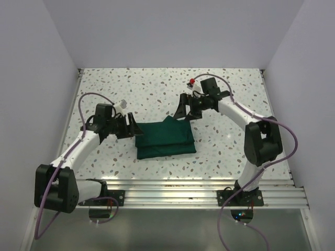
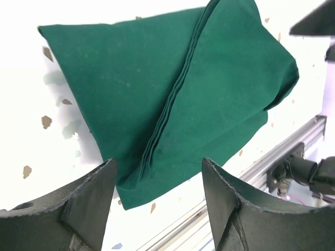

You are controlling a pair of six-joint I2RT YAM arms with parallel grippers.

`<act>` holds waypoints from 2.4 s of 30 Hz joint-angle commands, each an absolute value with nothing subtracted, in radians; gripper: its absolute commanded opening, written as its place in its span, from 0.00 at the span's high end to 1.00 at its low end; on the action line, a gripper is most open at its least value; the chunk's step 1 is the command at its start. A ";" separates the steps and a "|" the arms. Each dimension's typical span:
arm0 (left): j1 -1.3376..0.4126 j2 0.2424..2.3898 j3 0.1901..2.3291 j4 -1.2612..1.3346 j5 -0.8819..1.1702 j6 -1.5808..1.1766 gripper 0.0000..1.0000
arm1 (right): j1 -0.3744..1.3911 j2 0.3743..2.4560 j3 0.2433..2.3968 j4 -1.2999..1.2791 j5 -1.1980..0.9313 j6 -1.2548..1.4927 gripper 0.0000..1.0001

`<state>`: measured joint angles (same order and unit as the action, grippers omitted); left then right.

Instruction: Prepare the surgical pack

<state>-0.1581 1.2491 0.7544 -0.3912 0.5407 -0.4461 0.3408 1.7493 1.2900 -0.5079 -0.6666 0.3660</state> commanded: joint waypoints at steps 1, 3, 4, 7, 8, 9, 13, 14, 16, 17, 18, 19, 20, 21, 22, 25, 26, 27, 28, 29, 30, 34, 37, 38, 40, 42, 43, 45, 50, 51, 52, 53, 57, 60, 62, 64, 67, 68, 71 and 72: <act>-0.153 1.189 0.785 -0.431 0.483 -0.463 0.30 | 0.374 1.873 1.408 -0.439 -0.643 0.310 0.08; -0.153 1.160 0.775 -0.449 0.474 -0.465 0.30 | 0.377 1.920 1.485 -0.454 -0.644 0.281 0.01; -0.153 1.152 0.773 -0.460 0.471 -0.456 0.30 | 0.382 1.963 1.508 -0.457 -0.647 0.269 0.01; -0.153 1.112 0.764 -0.506 0.451 -0.436 0.30 | 0.388 2.038 1.592 -0.480 -0.655 0.226 0.01; -0.153 1.091 0.761 -0.517 0.445 -0.430 0.30 | 0.391 2.058 1.626 -0.480 -0.667 0.219 0.01; -0.153 1.082 0.758 -0.532 0.442 -0.422 0.30 | 0.396 2.074 1.640 -0.486 -0.667 0.218 0.01; -0.153 1.046 0.724 -0.540 0.452 -0.416 0.30 | 0.419 2.155 1.715 -0.523 -0.715 0.190 0.01; -0.153 1.043 0.727 -0.548 0.457 -0.417 0.30 | 0.432 2.163 1.738 -0.546 -0.727 0.178 0.01; -0.156 1.028 0.719 -0.535 0.468 -0.422 0.31 | 0.446 2.166 1.749 -0.564 -0.718 0.167 0.02; -0.164 1.025 0.715 -0.526 0.465 -0.422 0.31 | 0.452 2.167 1.752 -0.590 -0.713 0.149 0.03; -0.167 1.022 0.715 -0.525 0.460 -0.422 0.31 | 0.459 2.164 1.752 -0.604 -0.710 0.144 0.06; -0.173 1.022 0.716 -0.523 0.460 -0.422 0.31 | 0.460 2.149 1.734 -0.615 -0.709 0.143 0.08; -0.176 1.022 0.715 -0.519 0.463 -0.425 0.31 | 0.462 2.138 1.718 -0.611 -0.709 0.143 0.10; -0.181 1.023 0.715 -0.512 0.463 -0.428 0.31 | 0.465 2.129 1.703 -0.606 -0.710 0.141 0.14; -0.187 1.023 0.713 -0.506 0.468 -0.429 0.31 | 0.465 2.117 1.686 -0.600 -0.712 0.143 0.17; -0.190 1.028 0.706 -0.492 0.474 -0.436 0.31 | 0.465 2.095 1.657 -0.623 -0.716 0.132 0.31; -0.190 1.031 0.704 -0.486 0.477 -0.436 0.31 | 0.465 2.088 1.645 -0.629 -0.719 0.129 0.34; -0.190 1.035 0.707 -0.485 0.480 -0.434 0.31 | 0.465 2.085 1.641 -0.633 -0.721 0.126 0.39; -0.190 1.042 0.709 -0.482 0.482 -0.434 0.31 | 0.465 2.082 1.643 -0.647 -0.718 0.123 0.50; -0.190 1.046 0.710 -0.480 0.482 -0.436 0.31 | 0.463 2.077 1.644 -0.653 -0.713 0.120 0.60; -0.190 1.051 0.715 -0.479 0.483 -0.434 0.32 | 0.463 2.065 1.644 -0.658 -0.709 0.120 0.66; -0.190 1.072 0.741 -0.480 0.473 -0.431 0.32 | 0.466 2.002 1.641 -0.683 -0.712 0.130 0.85; -0.190 1.086 0.752 -0.486 0.454 -0.433 0.32 | 0.476 1.938 1.625 -0.693 -0.732 0.147 0.87; -0.190 1.089 0.752 -0.486 0.448 -0.431 0.32 | 0.486 1.922 1.618 -0.701 -0.741 0.149 0.88; -0.190 1.104 0.762 -0.498 0.419 -0.430 0.33 | 0.495 1.882 1.592 -0.741 -0.762 0.150 0.88; -0.190 1.114 0.770 -0.508 0.397 -0.428 0.34 | 0.518 1.844 1.553 -0.758 -0.775 0.146 0.88; -0.190 1.123 0.778 -0.511 0.375 -0.428 0.34 | 0.529 1.817 1.498 -0.778 -0.769 0.131 0.86; -0.189 1.130 0.790 -0.525 0.348 -0.428 0.36 | 0.560 1.741 1.427 -0.795 -0.773 0.126 0.80; -0.187 1.166 0.824 -0.522 0.298 -0.431 0.37 | 0.698 1.538 1.082 -0.764 -0.770 0.205 0.72; -0.187 1.184 0.831 -0.519 0.296 -0.431 0.37 | 0.716 1.510 1.028 -0.743 -0.770 0.233 0.66; -0.187 1.193 0.833 -0.509 0.293 -0.433 0.37 | 0.729 1.476 0.946 -0.715 -0.773 0.277 0.64; -0.187 1.204 0.838 -0.505 0.293 -0.433 0.38 | 0.733 1.447 0.919 -0.718 -0.769 0.285 0.61; -0.184 1.294 0.867 -0.494 0.287 -0.430 0.37 | 0.706 1.304 0.994 -0.808 -0.597 0.310 0.11; -0.186 1.367 0.897 -0.512 0.281 -0.426 0.39 | 0.550 1.305 1.045 -0.821 -0.520 0.379 0.01; -0.184 1.429 0.916 -0.523 0.279 -0.436 0.44 | 0.436 1.325 1.048 -0.782 -0.496 0.455 0.01; -0.186 1.466 0.933 -0.537 0.256 -0.440 0.49 | 0.398 1.362 1.049 -0.747 -0.468 0.501 0.01; -0.186 1.496 0.942 -0.544 0.262 -0.448 0.55 | 0.382 1.429 1.072 -0.782 -0.393 0.521 0.02; -0.186 1.500 0.945 -0.545 0.267 -0.448 0.60 | 0.379 1.440 1.069 -0.788 -0.373 0.528 0.07; -0.186 1.505 0.948 -0.548 0.261 -0.451 0.70 | 0.367 1.468 1.029 -0.784 -0.324 0.545 0.34; -0.186 1.500 0.950 -0.549 0.255 -0.451 0.73 | 0.361 1.477 1.020 -0.785 -0.319 0.545 0.58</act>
<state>-0.1856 1.5070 0.9070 -0.5407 0.2756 -0.4538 0.3752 1.4631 1.0363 -0.7639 -0.3985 0.4953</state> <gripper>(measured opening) 0.301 0.594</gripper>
